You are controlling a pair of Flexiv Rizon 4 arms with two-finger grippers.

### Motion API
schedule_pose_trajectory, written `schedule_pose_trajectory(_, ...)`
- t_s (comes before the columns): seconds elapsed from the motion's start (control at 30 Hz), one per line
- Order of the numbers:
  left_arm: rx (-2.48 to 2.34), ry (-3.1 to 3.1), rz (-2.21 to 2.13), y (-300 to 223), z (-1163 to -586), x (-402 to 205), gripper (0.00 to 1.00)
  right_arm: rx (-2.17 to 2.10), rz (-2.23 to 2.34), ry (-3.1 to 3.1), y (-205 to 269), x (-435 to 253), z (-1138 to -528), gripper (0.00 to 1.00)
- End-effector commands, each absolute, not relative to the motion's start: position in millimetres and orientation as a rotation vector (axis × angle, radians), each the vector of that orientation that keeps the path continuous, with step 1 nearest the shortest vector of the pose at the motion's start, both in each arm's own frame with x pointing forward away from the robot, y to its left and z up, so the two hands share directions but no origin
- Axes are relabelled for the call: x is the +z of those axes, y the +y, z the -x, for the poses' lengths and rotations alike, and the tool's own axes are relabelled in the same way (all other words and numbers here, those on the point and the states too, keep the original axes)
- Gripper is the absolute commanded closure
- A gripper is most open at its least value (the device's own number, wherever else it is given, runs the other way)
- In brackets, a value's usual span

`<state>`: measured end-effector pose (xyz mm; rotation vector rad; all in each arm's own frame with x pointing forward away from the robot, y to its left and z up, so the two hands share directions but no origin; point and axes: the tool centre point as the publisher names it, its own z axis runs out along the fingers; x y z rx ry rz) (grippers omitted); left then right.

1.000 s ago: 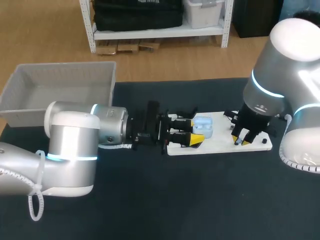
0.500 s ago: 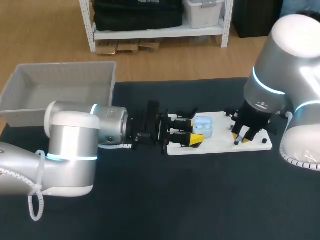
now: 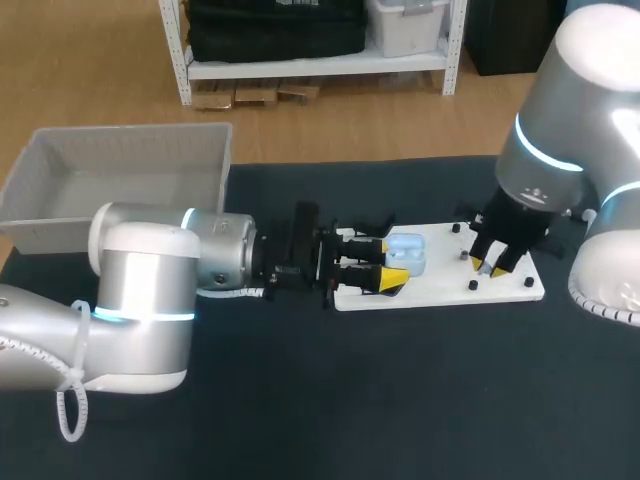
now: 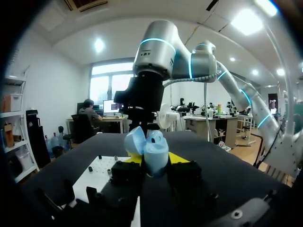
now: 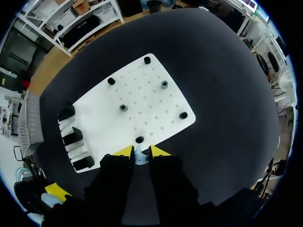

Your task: Pick up each earbud case from the left stands, insert the matching earbuds, close the lid, and place the case in the box.

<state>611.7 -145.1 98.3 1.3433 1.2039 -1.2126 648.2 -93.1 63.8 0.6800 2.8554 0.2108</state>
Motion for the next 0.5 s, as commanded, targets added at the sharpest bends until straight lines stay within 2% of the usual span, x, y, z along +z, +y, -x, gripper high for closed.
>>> schedule_pose_trajectory(0.03,-1.215,1.206,-1.346,-144.9,-612.3,98.9,1.0,0.179,-0.661,2.863,-96.7,88.0,-641.8,1.0)
schedule_pose_trajectory(0.5,-1.215,1.206,-1.346,-144.9,-612.3,98.9,1.0,0.032,-0.463,2.948,-78.4,169.7,-621.4,1.0)
